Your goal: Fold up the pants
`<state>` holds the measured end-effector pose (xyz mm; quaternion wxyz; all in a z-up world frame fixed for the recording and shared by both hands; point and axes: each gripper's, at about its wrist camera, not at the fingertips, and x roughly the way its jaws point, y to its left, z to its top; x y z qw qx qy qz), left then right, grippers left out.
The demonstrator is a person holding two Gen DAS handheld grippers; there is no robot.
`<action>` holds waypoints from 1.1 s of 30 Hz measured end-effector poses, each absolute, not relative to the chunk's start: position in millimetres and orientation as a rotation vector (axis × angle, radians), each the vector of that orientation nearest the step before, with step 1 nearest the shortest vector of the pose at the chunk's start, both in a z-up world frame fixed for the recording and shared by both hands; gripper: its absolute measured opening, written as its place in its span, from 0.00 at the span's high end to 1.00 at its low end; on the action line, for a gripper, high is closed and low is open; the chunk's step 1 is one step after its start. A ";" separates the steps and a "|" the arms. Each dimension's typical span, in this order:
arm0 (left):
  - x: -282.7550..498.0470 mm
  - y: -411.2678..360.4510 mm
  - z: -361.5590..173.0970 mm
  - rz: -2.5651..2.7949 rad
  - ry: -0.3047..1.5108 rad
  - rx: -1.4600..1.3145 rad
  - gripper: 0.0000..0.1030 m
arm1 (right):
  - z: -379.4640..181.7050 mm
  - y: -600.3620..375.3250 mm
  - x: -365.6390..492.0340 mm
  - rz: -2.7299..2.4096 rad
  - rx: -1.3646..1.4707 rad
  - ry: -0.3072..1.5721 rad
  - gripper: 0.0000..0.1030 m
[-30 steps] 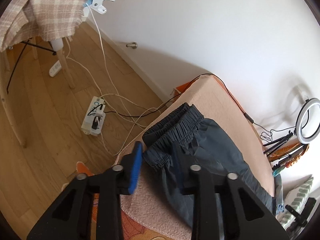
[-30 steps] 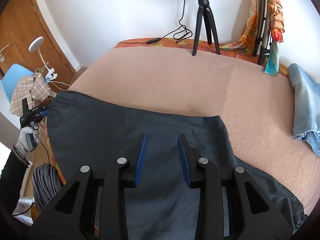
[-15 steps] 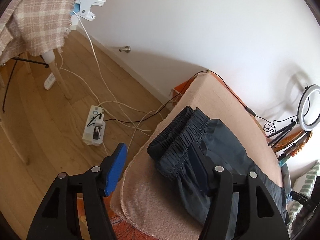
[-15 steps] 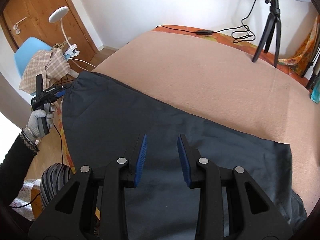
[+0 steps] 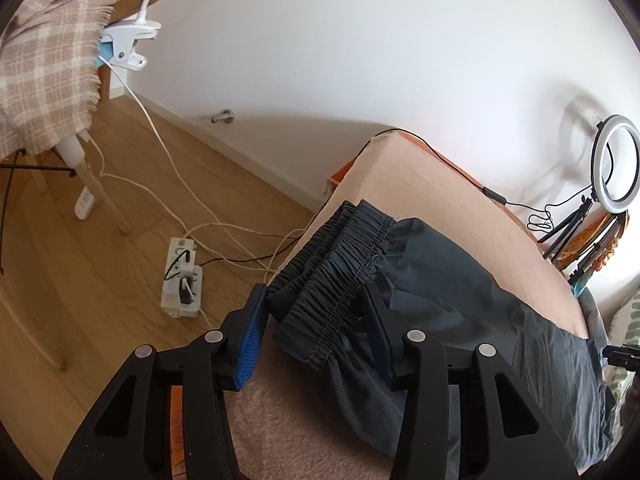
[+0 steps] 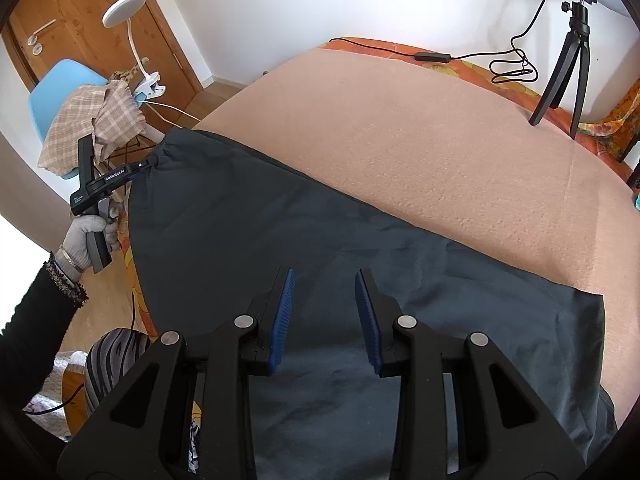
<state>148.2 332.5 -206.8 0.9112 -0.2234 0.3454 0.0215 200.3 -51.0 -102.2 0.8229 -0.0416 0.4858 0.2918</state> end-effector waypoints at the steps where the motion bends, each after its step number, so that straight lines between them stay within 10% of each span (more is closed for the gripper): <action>1: 147.4 333.6 -205.7 0.034 0.702 -0.473 0.59 | -102.5 -51.7 200.7 0.619 -0.085 1.036 0.67; 10: 157.4 345.4 -214.8 0.030 0.721 -0.539 0.59 | -106.0 -49.2 196.7 0.618 -0.107 1.046 0.67; 15: 149.1 323.9 -199.1 0.037 0.655 -0.398 0.82 | -105.2 -54.0 197.5 0.611 -0.088 1.047 0.67; 33: 132.2 222.1 -166.5 -0.148 0.557 -0.109 0.86 | -102.9 -1.3 229.2 0.815 0.125 1.130 0.67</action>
